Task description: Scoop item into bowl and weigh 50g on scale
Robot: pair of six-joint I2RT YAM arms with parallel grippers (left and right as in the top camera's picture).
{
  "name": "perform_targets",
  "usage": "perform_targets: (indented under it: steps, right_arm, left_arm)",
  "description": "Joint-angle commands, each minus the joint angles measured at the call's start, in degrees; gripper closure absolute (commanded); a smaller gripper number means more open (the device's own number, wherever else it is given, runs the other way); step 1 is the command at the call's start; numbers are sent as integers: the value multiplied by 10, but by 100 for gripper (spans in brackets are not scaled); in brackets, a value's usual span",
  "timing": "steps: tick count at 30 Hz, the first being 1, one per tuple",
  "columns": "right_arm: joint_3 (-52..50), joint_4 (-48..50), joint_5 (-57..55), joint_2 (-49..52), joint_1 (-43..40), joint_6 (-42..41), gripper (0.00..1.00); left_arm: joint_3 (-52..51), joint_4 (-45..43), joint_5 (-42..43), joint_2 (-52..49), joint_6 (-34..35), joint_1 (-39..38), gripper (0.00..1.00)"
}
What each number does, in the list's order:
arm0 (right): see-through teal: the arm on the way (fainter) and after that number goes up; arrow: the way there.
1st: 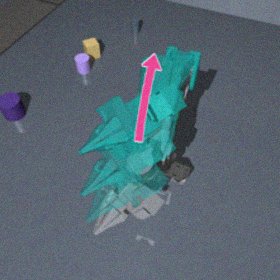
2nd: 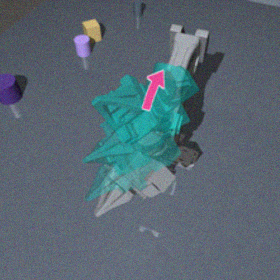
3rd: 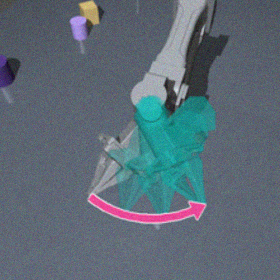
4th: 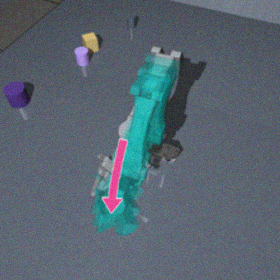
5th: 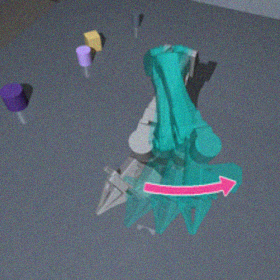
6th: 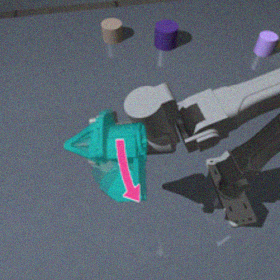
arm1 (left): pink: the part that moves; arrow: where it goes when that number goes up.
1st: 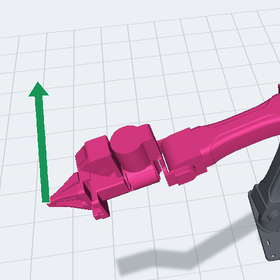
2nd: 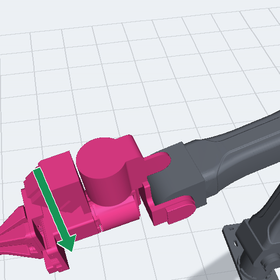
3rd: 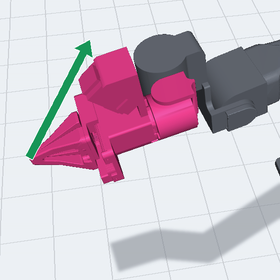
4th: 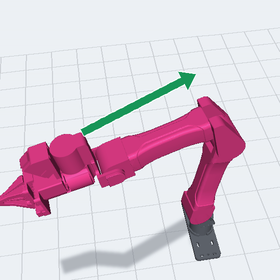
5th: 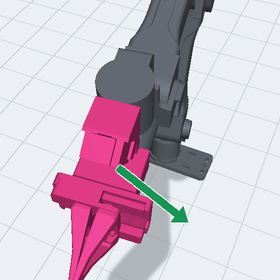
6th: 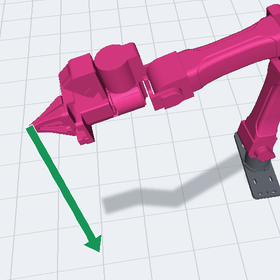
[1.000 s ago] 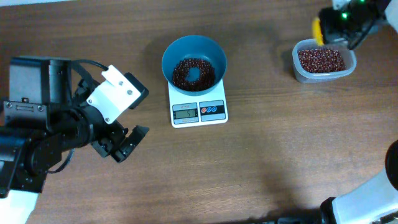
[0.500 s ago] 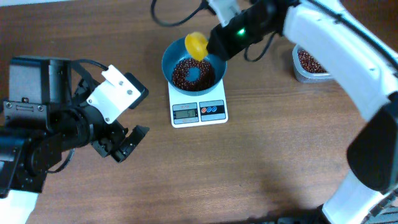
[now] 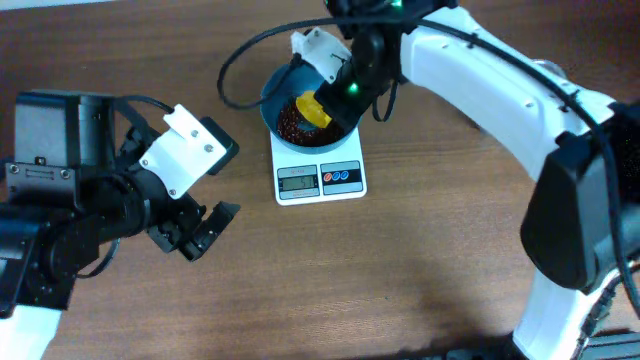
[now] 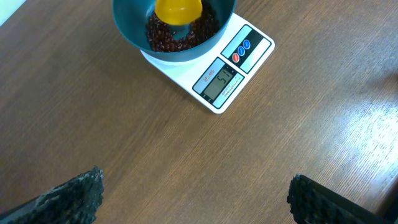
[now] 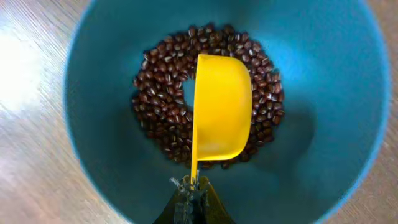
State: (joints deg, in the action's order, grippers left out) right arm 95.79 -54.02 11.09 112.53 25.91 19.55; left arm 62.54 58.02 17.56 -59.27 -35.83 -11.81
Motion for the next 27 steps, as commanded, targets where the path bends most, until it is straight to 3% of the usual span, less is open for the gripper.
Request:
perform_targets:
  steps: [1,13,23,27]
  right_arm:
    - [8,-1,-23,14,15,17,95]
    - [9,-32,119,14,7,14,95]
    - [33,-17,293,13,-97,-81,95]
    - [33,-16,295,13,-114,-80,95]
  left_arm:
    - [10,0,0,0,-7,3,1]
    - [10,0,0,0,-7,3,1]
    - [10,0,0,0,-7,3,1]
    - [10,0,0,0,-7,3,1]
